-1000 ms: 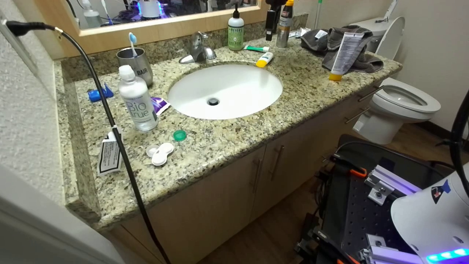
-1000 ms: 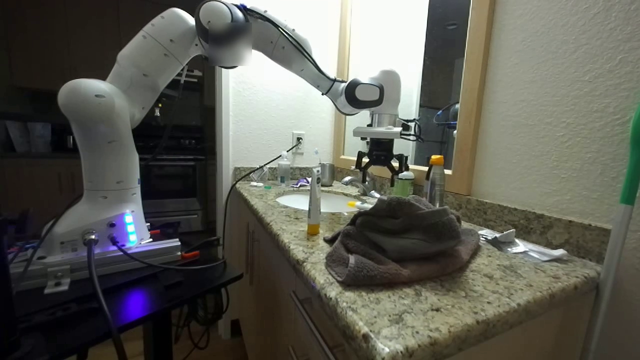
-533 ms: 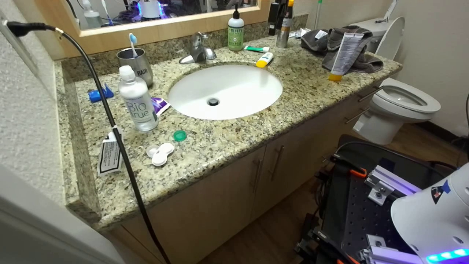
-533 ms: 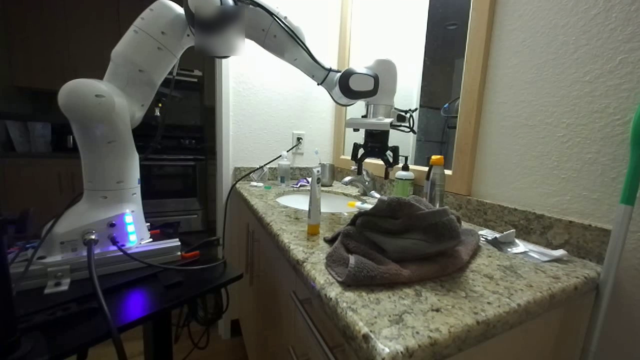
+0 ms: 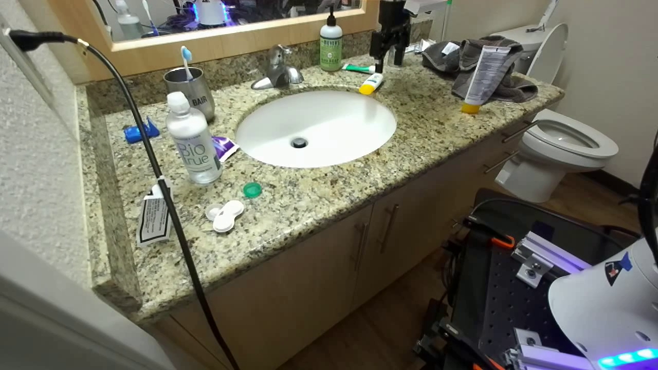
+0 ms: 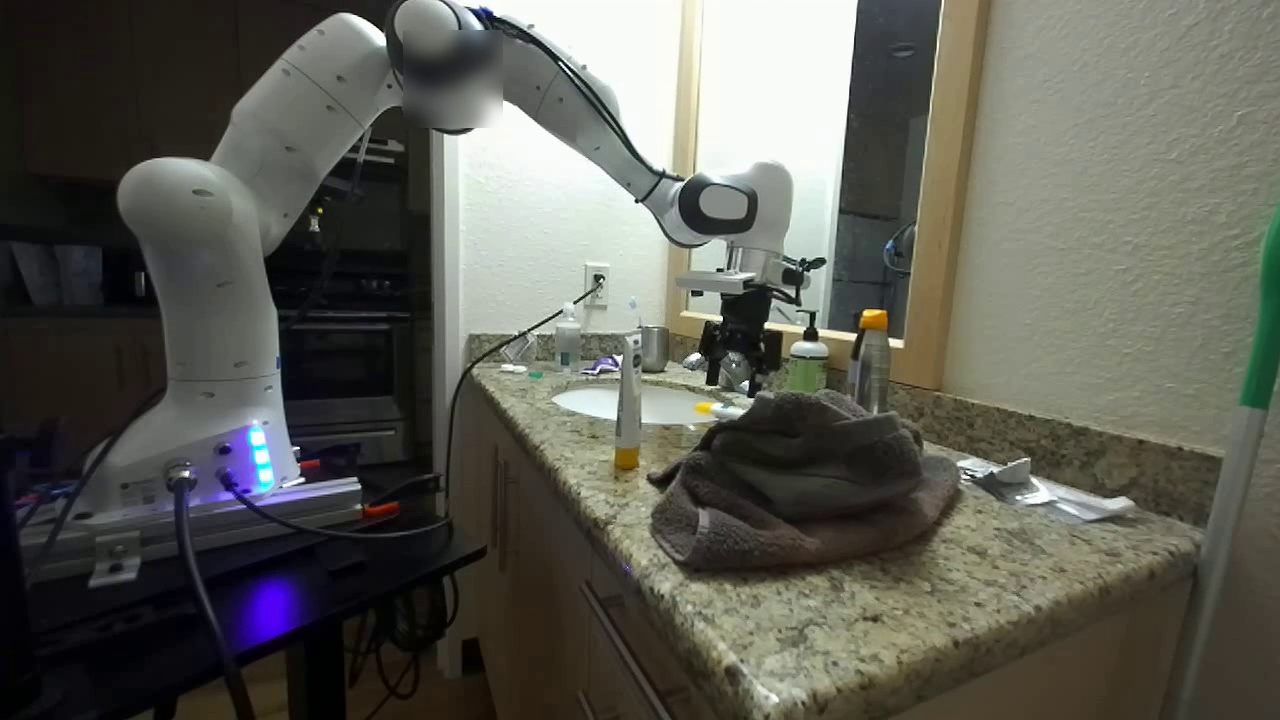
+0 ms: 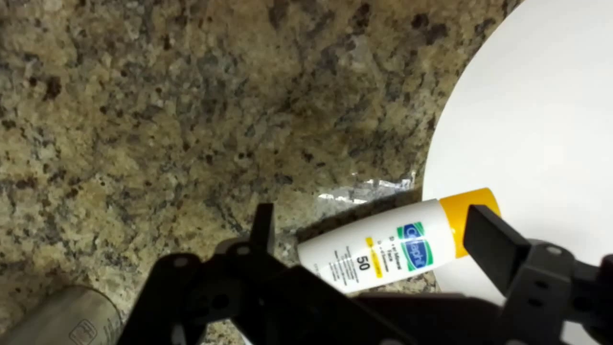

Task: Close the drawer and then move the white and yellow bottles forward

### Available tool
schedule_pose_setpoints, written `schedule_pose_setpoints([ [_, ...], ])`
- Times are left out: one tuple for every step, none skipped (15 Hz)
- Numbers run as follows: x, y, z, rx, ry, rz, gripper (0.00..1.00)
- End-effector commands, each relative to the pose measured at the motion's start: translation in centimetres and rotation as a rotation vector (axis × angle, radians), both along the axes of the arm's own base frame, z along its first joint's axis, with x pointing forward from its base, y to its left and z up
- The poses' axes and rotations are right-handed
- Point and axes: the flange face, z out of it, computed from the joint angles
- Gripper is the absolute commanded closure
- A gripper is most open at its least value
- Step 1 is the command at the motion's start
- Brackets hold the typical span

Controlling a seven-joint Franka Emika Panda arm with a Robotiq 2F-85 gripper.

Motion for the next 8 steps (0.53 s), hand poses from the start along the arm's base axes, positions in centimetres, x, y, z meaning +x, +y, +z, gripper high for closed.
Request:
schedule_pose_setpoints([
  [0.0,-0.1,0.0,-0.001,0.003,-0.019,0.00],
  [0.0,-0.1,0.0,-0.002,0.003,-0.029,0.00],
  [0.3,0.0,0.1,-0.022,0.005,-0.034,0.00],
  [0.7,0.0,0.0,0.000,0.011,-0.118,0.00],
  [0.8,0.3,-0.4,0.022,0.039,-0.194,0.00],
  [1.1,0.5,-0.8,0.018,0.049,-0.251,0.00],
  [1.3,1.0,-1.2,0.019,0.068,-0.308,0.00],
  [1.6,1.6,-1.5,0.008,0.077,-0.358,0.00],
])
